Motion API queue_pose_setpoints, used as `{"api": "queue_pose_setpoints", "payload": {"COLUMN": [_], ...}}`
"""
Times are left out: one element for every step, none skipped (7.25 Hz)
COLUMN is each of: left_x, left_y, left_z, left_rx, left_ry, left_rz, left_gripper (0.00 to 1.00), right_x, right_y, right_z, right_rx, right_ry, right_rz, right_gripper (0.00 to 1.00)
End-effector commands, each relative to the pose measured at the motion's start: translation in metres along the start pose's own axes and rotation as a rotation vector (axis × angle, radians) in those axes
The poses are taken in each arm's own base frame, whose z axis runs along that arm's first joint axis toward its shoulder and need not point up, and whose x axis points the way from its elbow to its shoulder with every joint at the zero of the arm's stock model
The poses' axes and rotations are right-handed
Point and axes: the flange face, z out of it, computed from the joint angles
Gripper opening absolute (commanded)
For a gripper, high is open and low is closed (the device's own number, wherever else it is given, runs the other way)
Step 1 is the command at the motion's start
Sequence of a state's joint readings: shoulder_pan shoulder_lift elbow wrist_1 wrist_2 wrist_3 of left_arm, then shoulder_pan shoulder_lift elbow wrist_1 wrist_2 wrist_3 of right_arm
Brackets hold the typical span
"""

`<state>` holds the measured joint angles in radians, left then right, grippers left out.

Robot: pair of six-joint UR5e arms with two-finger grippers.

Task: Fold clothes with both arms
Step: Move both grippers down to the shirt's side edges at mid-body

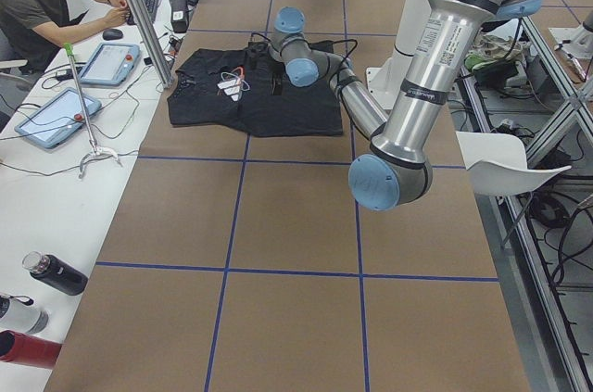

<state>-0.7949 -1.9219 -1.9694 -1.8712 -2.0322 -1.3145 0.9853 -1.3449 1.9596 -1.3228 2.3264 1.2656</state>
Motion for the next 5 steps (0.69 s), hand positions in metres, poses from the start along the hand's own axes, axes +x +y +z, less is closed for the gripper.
{"api": "queue_pose_setpoints", "payload": {"left_x": [-0.026,-0.034,-0.041,-0.04,-0.04], "left_y": [0.03,0.052,0.068,0.081,0.083], "left_z": [0.008,0.018,0.023,0.033,0.036], "left_rx": [-0.035,-0.057,-0.078,-0.099,-0.084], "left_ry": [0.032,0.115,0.132,0.124,0.12], "left_rz": [-0.04,-0.07,-0.099,-0.093,-0.092], "left_gripper": [1.0,1.0,1.0,1.0,1.0], "right_x": [0.0,0.007,0.004,0.009,0.012], "right_y": [0.022,0.037,0.05,0.066,0.083], "right_z": [0.022,0.035,0.044,0.062,0.084], "right_rx": [-0.059,-0.086,-0.11,-0.144,-0.146], "right_ry": [0.009,0.029,0.035,0.059,0.092], "right_rz": [-0.015,-0.022,-0.04,-0.057,-0.088], "right_gripper": [1.0,1.0,1.0,1.0,1.0]}}
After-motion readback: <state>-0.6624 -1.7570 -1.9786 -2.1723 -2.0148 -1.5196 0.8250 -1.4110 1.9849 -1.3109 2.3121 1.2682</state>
